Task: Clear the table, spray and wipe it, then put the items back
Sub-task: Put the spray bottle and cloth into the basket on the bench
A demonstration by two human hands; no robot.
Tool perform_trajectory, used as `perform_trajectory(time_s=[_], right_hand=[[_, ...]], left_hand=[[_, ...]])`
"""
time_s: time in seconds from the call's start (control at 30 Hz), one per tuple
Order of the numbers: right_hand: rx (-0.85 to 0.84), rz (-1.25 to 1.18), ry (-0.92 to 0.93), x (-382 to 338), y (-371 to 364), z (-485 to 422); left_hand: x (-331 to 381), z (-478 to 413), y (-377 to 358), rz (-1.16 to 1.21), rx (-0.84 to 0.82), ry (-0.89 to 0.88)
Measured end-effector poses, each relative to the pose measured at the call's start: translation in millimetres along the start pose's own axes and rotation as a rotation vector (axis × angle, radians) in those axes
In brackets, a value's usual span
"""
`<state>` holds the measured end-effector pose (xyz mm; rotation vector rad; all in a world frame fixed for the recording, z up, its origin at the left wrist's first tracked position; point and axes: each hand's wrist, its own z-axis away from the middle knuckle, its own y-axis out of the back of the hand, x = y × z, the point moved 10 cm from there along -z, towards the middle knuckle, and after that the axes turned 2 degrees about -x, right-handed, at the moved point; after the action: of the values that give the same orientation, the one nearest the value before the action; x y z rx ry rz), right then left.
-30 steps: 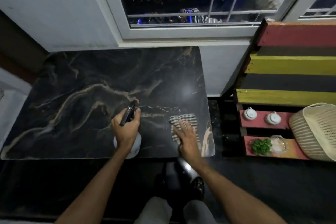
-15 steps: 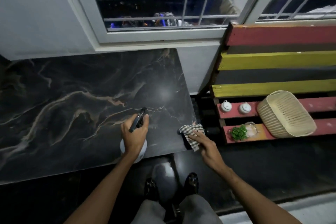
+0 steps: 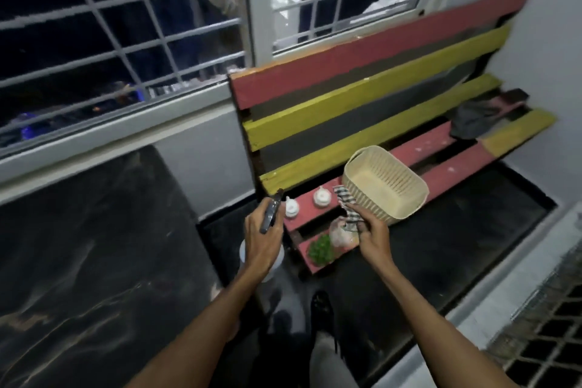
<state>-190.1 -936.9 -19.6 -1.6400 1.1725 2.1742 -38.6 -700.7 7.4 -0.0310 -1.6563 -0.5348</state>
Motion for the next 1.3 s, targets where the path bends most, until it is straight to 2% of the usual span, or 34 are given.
perform_trajectory(time_s=[0.1,0.13,0.27,0.4,0.53,0.7,0.8,0.93,1.03,1.1,1.2,1.3], right_hand=[[0.104,-0.007,-0.085,58.3,66.0,-75.3],[0.114,0.01,-0.084,64.4,74.6,-88.5],[0.193,-0.012,-0.176,125.7,114.1,-161.6],[0.167,-0.033,-0.312,197.8,117.3,-218.6],[0.143,0.021,-0.357,244.3,110.8,-253.3],[0.126,0.065,-0.417,286.3,93.0,-267.8],[0.098,0.089,-0.455,304.4,81.8,-266.1],[0.085,0.153,-0.449,309.3,76.1,-260.8],[0.075,0.201,-0.377,295.5,70.4,-258.3],[0.014,0.251,-0.356,292.9,63.0,-255.9],[-0.074,0.283,-0.416,299.2,55.8,-249.5],[-0.039,0.263,-0.444,294.5,60.6,-244.1]], left_hand=[[0.4,-54.4,-126.9,0.008,-0.164,0.075],[2.2,-64.4,-147.4,0.024,-0.18,0.081],[24.9,-123.2,-263.1,0.06,-0.237,-0.043],[14.5,-171.3,-361.7,0.095,-0.328,-0.054],[-25.2,-198.8,-429.2,0.139,-0.374,-0.037],[-88.1,-201.9,-473.5,0.098,-0.438,0.06],[-122.3,-193.6,-480.8,-0.027,-0.49,0.124],[-129.0,-187.4,-479.8,-0.167,-0.563,0.104],[-131.0,-188.6,-476.2,-0.265,-0.632,0.085],[-134.4,-188.2,-469.9,-0.301,-0.674,0.111],[-138.4,-185.0,-460.6,-0.348,-0.754,0.159],[-134.9,-181.6,-451.2,-0.356,-0.831,0.183]])
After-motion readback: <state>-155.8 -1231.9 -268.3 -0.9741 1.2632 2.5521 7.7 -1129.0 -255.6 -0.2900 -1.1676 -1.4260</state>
